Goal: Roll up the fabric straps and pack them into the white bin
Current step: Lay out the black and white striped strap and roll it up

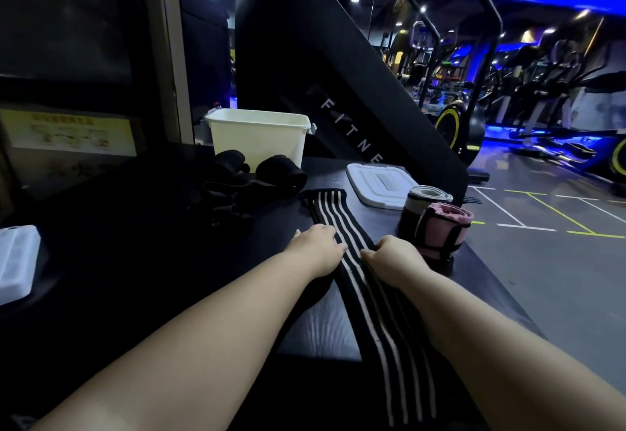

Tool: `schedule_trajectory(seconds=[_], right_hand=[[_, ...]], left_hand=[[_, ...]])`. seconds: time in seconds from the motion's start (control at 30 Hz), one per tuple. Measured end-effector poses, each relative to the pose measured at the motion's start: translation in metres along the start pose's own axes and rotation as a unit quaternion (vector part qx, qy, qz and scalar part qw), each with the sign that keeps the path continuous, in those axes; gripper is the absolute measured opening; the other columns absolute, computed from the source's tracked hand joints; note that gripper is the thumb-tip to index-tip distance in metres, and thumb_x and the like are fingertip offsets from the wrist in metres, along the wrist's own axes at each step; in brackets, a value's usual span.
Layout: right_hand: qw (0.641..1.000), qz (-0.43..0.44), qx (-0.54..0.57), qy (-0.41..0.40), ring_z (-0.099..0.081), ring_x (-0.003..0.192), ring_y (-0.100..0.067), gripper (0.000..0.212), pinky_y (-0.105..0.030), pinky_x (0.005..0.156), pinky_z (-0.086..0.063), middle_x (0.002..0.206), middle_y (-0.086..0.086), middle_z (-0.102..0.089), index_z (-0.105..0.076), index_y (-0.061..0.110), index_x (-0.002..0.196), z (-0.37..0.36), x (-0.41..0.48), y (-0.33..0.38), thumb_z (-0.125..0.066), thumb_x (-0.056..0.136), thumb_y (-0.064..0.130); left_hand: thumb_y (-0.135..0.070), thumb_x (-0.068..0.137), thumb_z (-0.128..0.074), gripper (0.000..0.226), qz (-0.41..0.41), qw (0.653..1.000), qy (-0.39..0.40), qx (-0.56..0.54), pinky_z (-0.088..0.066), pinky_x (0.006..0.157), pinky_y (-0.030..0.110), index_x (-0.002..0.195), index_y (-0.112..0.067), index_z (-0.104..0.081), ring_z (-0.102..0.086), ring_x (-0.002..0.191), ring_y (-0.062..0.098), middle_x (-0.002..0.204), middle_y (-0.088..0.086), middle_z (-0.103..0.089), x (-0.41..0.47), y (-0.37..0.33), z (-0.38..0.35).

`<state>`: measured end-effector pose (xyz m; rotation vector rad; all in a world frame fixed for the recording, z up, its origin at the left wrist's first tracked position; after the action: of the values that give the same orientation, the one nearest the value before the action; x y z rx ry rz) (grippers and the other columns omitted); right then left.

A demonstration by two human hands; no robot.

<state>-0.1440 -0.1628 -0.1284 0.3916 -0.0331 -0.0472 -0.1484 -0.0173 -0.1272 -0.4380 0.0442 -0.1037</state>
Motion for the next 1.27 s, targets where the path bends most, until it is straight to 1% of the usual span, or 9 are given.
schedule_trajectory(seconds=[0.13, 0.23, 0.37, 0.47, 0.57, 0.87, 1.07, 1.17, 1.27], right_hand=[[0.999, -0.023, 0.011, -0.021, -0.059, 0.109, -0.032, 0.039, -0.032, 0.08, -0.043, 0.117, -0.015, -0.064, -0.056, 0.006, 0.112, -0.006, 0.026, 0.013, -0.051, 0.095, 0.041], [0.998, -0.054, 0.028, -0.032, -0.058, 0.113, -0.03, 0.04, -0.032, 0.079, -0.04, 0.123, -0.011, -0.062, -0.053, 0.009, 0.12, -0.009, 0.047, 0.022, -0.048, 0.097, 0.042], [0.996, -0.076, 0.024, -0.05, -0.056, 0.115, -0.029, 0.037, -0.035, 0.081, -0.038, 0.123, -0.007, -0.061, -0.051, 0.014, 0.12, -0.019, 0.072, 0.036, -0.045, 0.098, 0.043], [0.996, -0.06, 0.014, -0.061, -0.044, 0.126, -0.03, 0.04, -0.042, 0.096, -0.035, 0.134, -0.008, -0.052, -0.047, 0.017, 0.127, -0.026, 0.083, 0.041, -0.046, 0.095, 0.041], [0.999, -0.039, -0.003, -0.029, -0.032, 0.135, -0.031, 0.049, -0.045, 0.105, -0.03, 0.146, -0.007, -0.041, -0.041, 0.023, 0.141, -0.027, 0.09, 0.041, -0.043, 0.096, 0.042], [0.999, -0.001, -0.031, 0.01, -0.028, 0.134, -0.029, 0.043, -0.048, 0.101, -0.029, 0.146, -0.002, -0.039, -0.051, 0.024, 0.126, -0.032, 0.099, 0.039, -0.036, 0.096, 0.05], [0.999, 0.011, -0.041, 0.018, -0.027, 0.133, -0.026, 0.044, -0.048, 0.1, -0.029, 0.146, 0.002, -0.037, -0.051, 0.027, 0.127, -0.035, 0.101, 0.037, -0.037, 0.095, 0.053], [0.999, 0.01, -0.039, 0.006, -0.028, 0.133, -0.027, 0.044, -0.048, 0.1, -0.029, 0.145, -0.001, -0.039, -0.051, 0.026, 0.126, -0.034, 0.1, 0.036, -0.037, 0.095, 0.053], [1.0, 0.017, -0.011, -0.002, -0.03, 0.135, -0.031, 0.049, -0.049, 0.103, -0.029, 0.146, -0.006, -0.04, -0.045, 0.028, 0.137, -0.029, 0.097, 0.035, -0.039, 0.095, 0.053]], left_hand=[[-0.044, 0.099, -0.039, 0.046, 0.02, 0.999, -0.002, 0.03, -0.018, 0.117, 0.048, 0.132, -0.014, -0.049, -0.04, 0.134, 0.025, 0.143, 0.005, -0.046, 0.036, 0.013, 0.002], [-0.048, 0.1, -0.037, 0.047, 0.03, 0.999, -0.005, 0.025, -0.018, 0.116, 0.049, 0.133, -0.018, -0.048, -0.039, 0.135, 0.024, 0.141, 0.004, -0.048, 0.055, 0.021, 0.003], [-0.043, 0.102, -0.032, 0.042, 0.028, 0.999, -0.029, -0.001, -0.013, 0.118, 0.047, 0.133, -0.019, -0.047, -0.033, 0.139, 0.021, 0.142, 0.001, -0.048, 0.07, 0.032, 0.002], [-0.04, 0.103, -0.031, 0.043, 0.038, 0.998, -0.041, -0.017, -0.01, 0.118, 0.044, 0.14, -0.021, -0.041, -0.028, 0.143, 0.02, 0.147, 0.0, -0.043, 0.075, 0.037, 0.003], [-0.042, 0.102, -0.032, 0.046, 0.046, 0.998, -0.045, -0.018, -0.009, 0.119, 0.043, 0.144, -0.022, -0.037, -0.027, 0.143, 0.02, 0.149, 0.001, -0.04, 0.08, 0.04, 0.003], [-0.041, 0.103, -0.032, 0.047, 0.049, 0.997, -0.045, -0.025, -0.007, 0.119, 0.042, 0.146, -0.025, -0.035, -0.023, 0.145, 0.018, 0.152, 0.0, -0.038, 0.08, 0.039, 0.002], [-0.041, 0.102, -0.035, 0.045, 0.047, 0.996, -0.067, -0.02, -0.01, 0.119, 0.042, 0.143, -0.023, -0.038, -0.03, 0.141, 0.018, 0.148, 0.0, -0.042, 0.08, 0.04, 0.001], [-0.04, 0.102, -0.037, 0.039, 0.027, 0.995, -0.097, -0.015, -0.017, 0.116, 0.041, 0.137, -0.025, -0.048, -0.037, 0.136, 0.019, 0.143, -0.004, -0.045, 0.078, 0.04, 0.0], [-0.038, 0.101, -0.04, 0.035, 0.003, 0.994, -0.108, -0.025, -0.023, 0.111, 0.039, 0.132, -0.033, -0.055, -0.035, 0.137, 0.018, 0.144, -0.008, -0.043, 0.069, 0.038, 0.003]])
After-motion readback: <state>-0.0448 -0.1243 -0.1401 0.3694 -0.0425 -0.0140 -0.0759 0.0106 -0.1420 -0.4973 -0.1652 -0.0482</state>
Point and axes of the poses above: each hand's wrist, its own x-axis towards the middle knuckle, its own z-axis out of the back of the hand, y = z × x, the point moved 5 cm from there along x, towards the middle knuckle
